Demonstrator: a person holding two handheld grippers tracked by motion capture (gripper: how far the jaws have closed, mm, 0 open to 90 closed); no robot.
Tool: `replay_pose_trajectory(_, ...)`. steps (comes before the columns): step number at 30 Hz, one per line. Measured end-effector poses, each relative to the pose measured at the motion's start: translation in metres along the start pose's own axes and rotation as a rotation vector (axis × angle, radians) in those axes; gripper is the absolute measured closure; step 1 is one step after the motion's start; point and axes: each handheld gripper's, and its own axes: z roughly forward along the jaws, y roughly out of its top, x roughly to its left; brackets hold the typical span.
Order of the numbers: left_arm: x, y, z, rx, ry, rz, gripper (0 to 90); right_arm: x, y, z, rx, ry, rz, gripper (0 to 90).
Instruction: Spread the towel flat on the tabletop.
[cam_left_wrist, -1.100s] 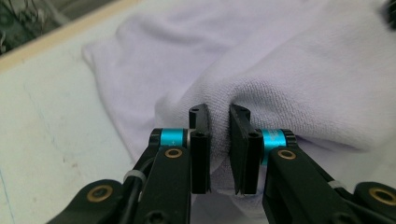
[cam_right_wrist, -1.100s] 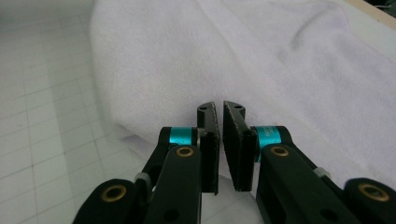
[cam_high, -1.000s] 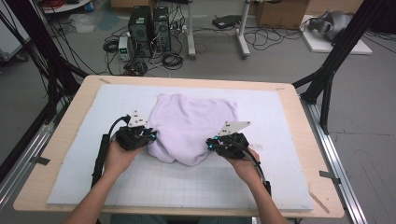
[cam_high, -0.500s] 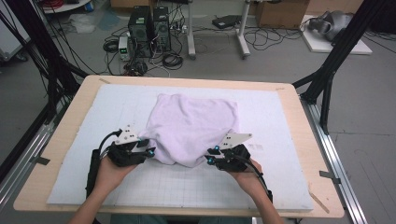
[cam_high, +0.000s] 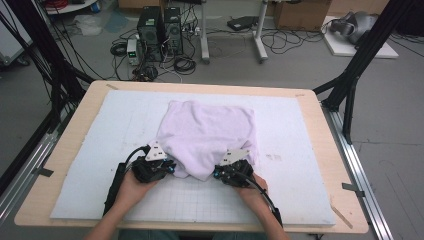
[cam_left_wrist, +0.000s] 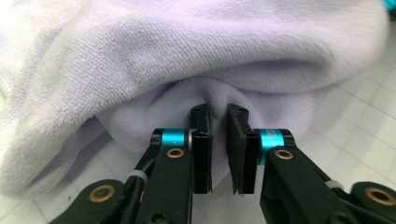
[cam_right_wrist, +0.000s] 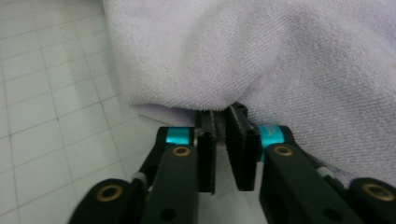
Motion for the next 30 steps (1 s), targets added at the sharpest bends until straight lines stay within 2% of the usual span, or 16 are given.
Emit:
replay_pose_trajectory(4,-0.002,0.001,-0.020,-0.047,-0.010,-0.004,81.8,-0.002,0.001,-0.012,-0.014,0.028,0.006,86.6)
replay_pose_trajectory(7,-0.006,0.002,-0.039,-0.081,-0.014,0.002,82.2,0.002,0.006,-0.032,-0.042,0.032,-0.010,86.9)
replay_pose_trajectory(8,-0.007,0.003,-0.045,-0.093,-0.014,0.008,82.3,0.004,0.009,-0.045,-0.058,0.035,-0.026,86.9)
replay_pose_trajectory(10,-0.012,0.006,-0.059,-0.117,-0.017,0.019,82.3,0.005,0.011,-0.051,-0.065,0.041,-0.025,86.9)
replay_pose_trajectory(16,-0.020,0.013,-0.095,-0.168,-0.046,0.036,82.5,0.011,0.019,-0.086,-0.128,0.112,-0.011,87.0)
replay_pose_trajectory(18,-0.023,0.014,-0.104,-0.174,-0.057,0.054,82.5,0.015,0.024,-0.098,-0.138,0.125,-0.020,87.0)
replay_pose_trajectory(21,-0.020,0.012,-0.098,-0.142,-0.044,0.058,82.5,0.013,0.029,-0.102,-0.114,0.128,-0.033,86.6)
replay_pose_trajectory(22,-0.016,0.010,-0.092,-0.133,-0.046,0.041,82.5,0.009,0.030,-0.100,-0.103,0.116,-0.033,86.3)
replay_pose_trajectory(23,-0.012,0.007,-0.085,-0.122,-0.045,0.024,82.5,0.004,0.030,-0.095,-0.102,0.115,-0.012,86.2)
replay_pose_trajectory(27,0.007,0.000,-0.053,-0.085,-0.019,-0.027,82.5,-0.018,0.032,-0.064,-0.059,0.085,0.040,86.3)
replay_pose_trajectory(28,0.011,0.000,-0.046,-0.078,-0.009,-0.051,82.6,-0.021,0.033,-0.058,-0.049,0.074,0.038,86.3)
replay_pose_trajectory(30,0.021,0.002,-0.034,-0.073,0.023,-0.060,82.5,-0.032,0.036,-0.042,-0.036,0.065,0.066,86.4)
